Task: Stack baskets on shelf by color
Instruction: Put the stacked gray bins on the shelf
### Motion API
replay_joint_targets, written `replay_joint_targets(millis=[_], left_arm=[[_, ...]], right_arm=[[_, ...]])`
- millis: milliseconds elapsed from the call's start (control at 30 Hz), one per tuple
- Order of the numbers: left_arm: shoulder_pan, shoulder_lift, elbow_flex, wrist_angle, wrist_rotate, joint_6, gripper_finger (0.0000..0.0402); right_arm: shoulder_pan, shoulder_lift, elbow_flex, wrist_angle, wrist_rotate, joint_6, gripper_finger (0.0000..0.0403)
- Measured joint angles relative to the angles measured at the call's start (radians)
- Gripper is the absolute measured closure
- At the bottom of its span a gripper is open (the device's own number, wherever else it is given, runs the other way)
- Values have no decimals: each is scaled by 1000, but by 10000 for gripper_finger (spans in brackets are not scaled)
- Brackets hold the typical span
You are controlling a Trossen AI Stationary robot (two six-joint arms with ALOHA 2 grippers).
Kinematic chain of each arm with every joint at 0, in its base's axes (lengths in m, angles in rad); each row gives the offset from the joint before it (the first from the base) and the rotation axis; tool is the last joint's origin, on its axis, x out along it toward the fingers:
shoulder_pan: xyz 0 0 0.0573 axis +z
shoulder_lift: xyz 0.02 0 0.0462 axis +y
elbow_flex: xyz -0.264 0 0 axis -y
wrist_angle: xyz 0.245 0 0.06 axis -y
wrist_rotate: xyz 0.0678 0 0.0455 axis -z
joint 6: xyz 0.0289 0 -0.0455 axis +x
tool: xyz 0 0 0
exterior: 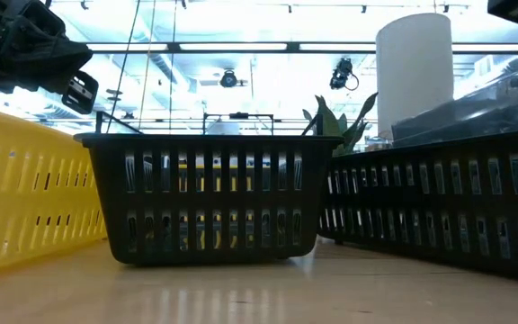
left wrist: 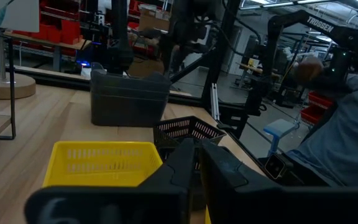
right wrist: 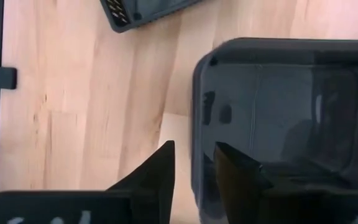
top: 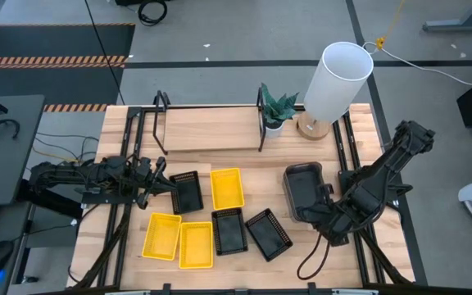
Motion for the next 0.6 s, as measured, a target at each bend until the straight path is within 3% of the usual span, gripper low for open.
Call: replay_joint_targets(millis=[367,600], left_arm=[[0,0,0,0,0,0,367],[0,0,0,0,0,0,371]], right_arm=[[-7,139,-1,7,46,-43,180],[-34,219,-1,31,57,-72,163]])
